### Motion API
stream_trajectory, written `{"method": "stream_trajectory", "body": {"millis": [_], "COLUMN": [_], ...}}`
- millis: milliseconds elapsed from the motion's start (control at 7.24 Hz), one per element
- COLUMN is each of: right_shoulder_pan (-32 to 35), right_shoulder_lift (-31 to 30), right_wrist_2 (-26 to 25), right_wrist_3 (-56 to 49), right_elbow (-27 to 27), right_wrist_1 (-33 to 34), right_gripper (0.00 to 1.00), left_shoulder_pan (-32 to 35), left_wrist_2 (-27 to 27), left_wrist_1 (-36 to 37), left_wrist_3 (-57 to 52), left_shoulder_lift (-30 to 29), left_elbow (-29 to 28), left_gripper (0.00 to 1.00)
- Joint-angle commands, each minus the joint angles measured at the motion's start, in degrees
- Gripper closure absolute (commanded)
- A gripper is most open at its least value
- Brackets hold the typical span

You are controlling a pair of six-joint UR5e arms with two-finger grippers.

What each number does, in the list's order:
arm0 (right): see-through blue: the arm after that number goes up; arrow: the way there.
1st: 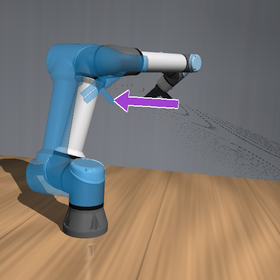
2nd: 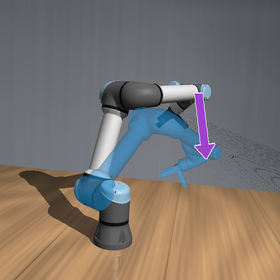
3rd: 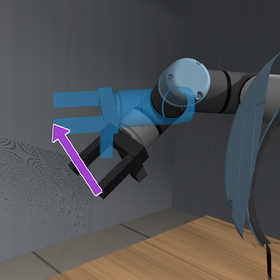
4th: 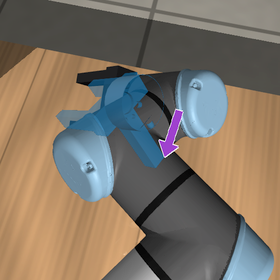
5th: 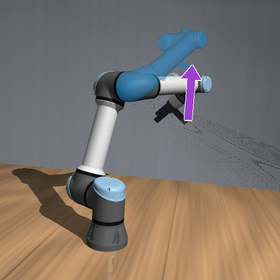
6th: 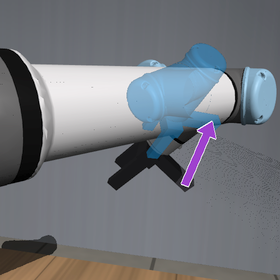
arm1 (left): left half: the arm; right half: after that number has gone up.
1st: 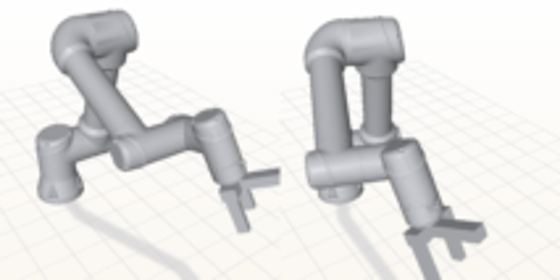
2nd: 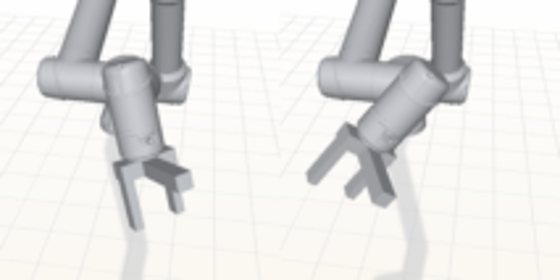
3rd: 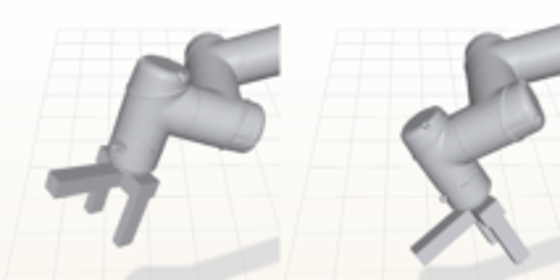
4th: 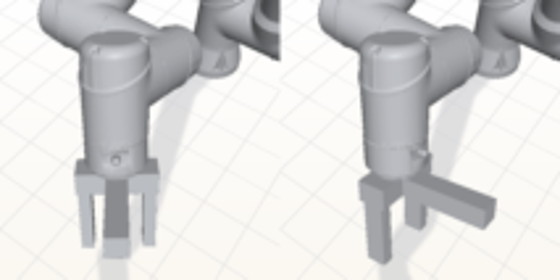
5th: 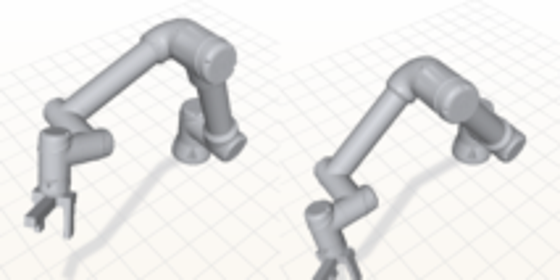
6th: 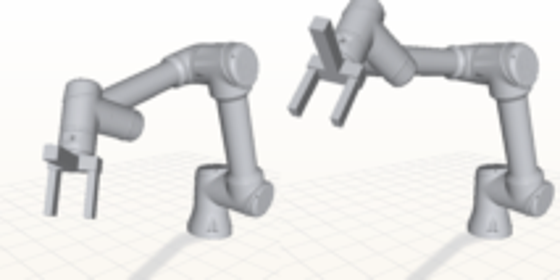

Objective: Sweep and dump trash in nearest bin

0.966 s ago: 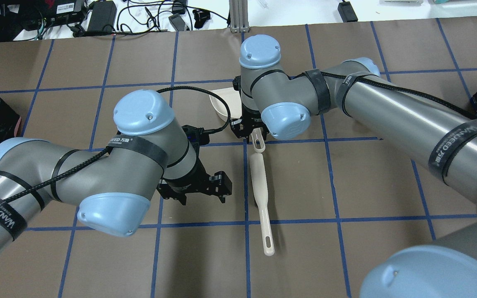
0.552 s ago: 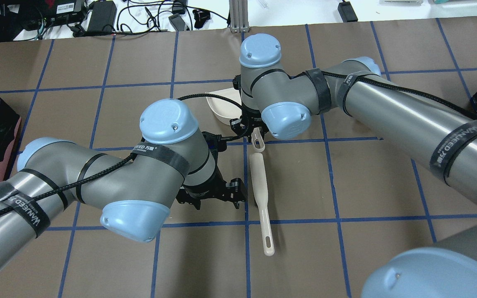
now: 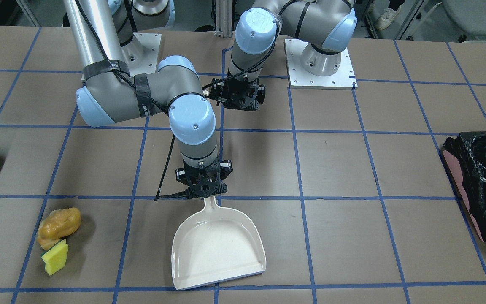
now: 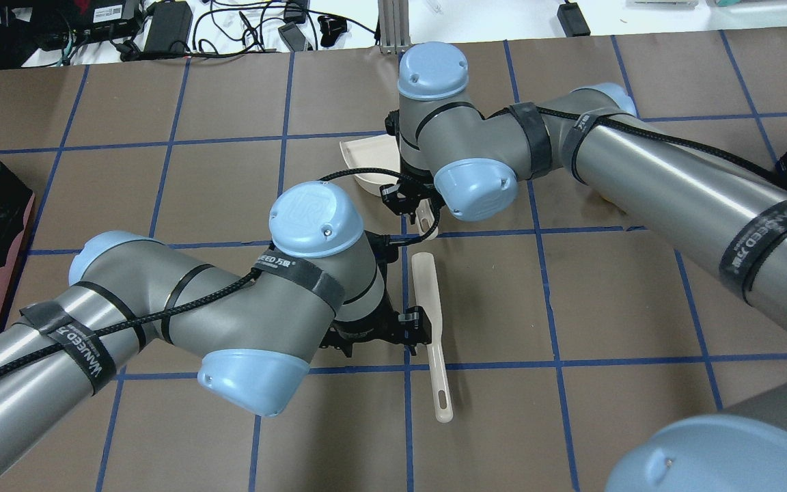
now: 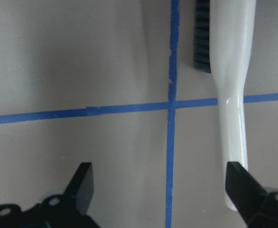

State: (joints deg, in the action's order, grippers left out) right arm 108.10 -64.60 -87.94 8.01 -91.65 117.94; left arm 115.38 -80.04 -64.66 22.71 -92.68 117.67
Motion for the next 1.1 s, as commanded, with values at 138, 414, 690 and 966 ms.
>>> {"method": "stream_trajectory", "body": {"millis": [138, 414, 690, 966], "right_shoulder_pan": [-5.7, -12.9, -18.0, -23.1], "right_shoulder_lift": [-3.2, -8.1, -12.0, -13.2], "right_wrist_2": [-3.1, -2.6, -5.6, -7.1], "right_wrist_3": [-8.9, -17.6, -29.8, -45.6], "right_elbow": [2.8, 3.0, 2.9, 2.9], "right_wrist_1": [-2.5, -8.0, -11.8, -11.7], "right_gripper": [0.75, 0.75, 0.76, 0.75], "left_shoulder_pan": [2.7, 5.4, 6.9, 9.9], "left_wrist_2": [0.0, -0.1, 0.1, 0.0], "left_wrist_1": [2.3, 4.7, 7.3, 7.5], "left_wrist_3": [2.4, 4.1, 4.4, 7.4], "left_shoulder_lift": [-1.8, -4.2, -6.8, -8.6], "left_elbow": [-0.1, -0.2, -0.2, -0.2], "left_gripper": [0.02, 0.02, 0.05, 0.1]}}
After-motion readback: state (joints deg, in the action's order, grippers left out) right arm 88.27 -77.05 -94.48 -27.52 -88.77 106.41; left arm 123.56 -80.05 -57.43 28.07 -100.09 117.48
